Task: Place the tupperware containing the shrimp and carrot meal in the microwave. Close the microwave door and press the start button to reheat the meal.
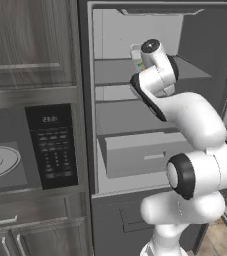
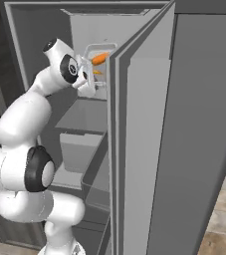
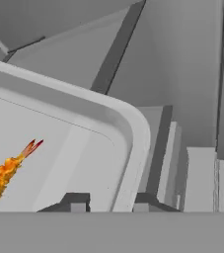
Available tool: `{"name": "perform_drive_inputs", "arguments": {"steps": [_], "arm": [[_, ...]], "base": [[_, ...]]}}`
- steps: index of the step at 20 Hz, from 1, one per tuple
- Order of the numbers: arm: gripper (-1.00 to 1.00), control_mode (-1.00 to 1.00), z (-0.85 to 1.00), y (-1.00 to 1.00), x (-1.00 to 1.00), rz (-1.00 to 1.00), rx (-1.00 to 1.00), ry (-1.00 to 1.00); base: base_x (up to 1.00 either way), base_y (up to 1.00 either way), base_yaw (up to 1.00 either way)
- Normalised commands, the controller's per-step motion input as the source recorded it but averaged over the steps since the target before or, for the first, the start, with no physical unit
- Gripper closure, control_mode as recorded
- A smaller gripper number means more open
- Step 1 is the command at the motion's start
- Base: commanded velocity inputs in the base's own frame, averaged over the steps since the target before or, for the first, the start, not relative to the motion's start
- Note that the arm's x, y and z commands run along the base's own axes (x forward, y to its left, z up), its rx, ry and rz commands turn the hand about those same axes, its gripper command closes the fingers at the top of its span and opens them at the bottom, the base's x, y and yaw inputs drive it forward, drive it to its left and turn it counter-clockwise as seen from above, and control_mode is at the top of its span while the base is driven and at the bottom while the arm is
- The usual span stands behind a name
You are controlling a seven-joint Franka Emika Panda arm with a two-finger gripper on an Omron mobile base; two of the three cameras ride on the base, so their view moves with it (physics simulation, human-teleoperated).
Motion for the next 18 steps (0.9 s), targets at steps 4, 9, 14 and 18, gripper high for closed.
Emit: {"name": "perform_drive_inputs", "arguments": {"steps": [4,9,14,18], "arm": [[1.00,-1.00,0.14,-0.13,-1.00,0.00,0.09,-0.03],[1.00,-1.00,0.12,0.00,-1.00,0.06,0.06,0.00],[1.00,-1.00,0.00,0.00,-1.00,0.08,0.04,0.02],[1.00,-1.00,-0.01,0.00,-0.98,0.03,0.01,0.04]], "base": [[0.00,0.00,0.00],[0.00,0.00,0.00],[0.00,0.00,0.00],[0.00,0.00,0.00]]}}
